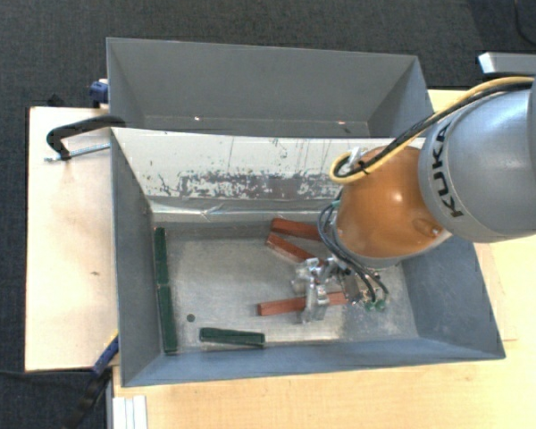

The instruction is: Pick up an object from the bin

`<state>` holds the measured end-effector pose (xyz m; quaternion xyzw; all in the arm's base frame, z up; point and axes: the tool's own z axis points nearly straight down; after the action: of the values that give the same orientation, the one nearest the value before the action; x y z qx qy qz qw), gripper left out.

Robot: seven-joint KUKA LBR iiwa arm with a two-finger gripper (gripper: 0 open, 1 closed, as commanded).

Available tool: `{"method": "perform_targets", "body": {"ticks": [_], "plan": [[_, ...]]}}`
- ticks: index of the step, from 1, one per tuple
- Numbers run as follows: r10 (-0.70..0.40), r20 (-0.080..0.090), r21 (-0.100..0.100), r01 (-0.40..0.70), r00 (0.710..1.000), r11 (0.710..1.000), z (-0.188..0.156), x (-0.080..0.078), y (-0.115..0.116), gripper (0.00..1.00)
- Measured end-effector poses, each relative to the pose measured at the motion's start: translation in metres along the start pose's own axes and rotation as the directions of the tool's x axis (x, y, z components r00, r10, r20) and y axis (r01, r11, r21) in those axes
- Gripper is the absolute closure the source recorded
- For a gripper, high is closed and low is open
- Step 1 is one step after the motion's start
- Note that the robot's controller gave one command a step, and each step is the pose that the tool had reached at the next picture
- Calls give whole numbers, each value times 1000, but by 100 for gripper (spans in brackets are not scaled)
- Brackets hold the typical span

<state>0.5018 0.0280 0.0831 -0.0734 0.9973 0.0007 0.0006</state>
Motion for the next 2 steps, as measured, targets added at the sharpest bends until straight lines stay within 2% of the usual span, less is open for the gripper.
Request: {"method": "perform_targets", "body": {"ticks": [1,2], "plan": [[0,2,0,0,1000,1000,-9,-1,0,100],[-1,-4,0,1,1000,1000,-22,1,1,100]]}}
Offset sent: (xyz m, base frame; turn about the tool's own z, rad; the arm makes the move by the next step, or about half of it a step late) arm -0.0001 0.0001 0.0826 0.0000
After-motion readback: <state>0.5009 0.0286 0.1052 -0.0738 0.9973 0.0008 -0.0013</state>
